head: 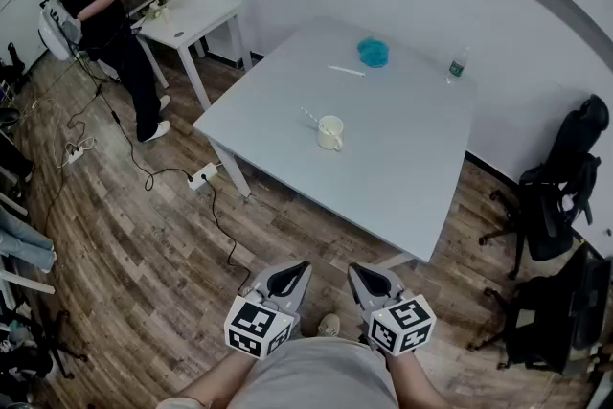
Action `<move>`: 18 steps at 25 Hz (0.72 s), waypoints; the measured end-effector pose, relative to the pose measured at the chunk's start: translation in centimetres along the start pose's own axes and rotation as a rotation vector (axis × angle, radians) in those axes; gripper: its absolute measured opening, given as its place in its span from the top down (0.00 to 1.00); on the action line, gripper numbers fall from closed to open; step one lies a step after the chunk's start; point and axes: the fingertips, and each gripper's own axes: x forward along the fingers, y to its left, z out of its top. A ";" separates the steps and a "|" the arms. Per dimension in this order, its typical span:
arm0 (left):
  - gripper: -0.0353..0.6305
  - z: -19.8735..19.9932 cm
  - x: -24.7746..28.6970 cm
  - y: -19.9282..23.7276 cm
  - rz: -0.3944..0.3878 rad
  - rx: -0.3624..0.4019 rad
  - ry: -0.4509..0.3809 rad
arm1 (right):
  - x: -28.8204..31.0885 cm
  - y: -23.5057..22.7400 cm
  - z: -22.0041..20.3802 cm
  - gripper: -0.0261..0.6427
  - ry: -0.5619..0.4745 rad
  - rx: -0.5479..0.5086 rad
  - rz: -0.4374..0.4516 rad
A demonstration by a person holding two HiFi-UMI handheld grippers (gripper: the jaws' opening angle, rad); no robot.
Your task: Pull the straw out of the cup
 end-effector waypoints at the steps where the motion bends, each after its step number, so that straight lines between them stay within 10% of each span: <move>1: 0.92 0.1 -0.1 0.0 -0.005 0.002 -0.001 | 0.1 0.1 0.0 0.95 0.000 0.001 -0.003; 18: 0.92 0.4 -2.0 2.3 -0.037 0.003 -0.021 | 1.2 1.4 1.3 0.95 -0.065 0.051 -0.073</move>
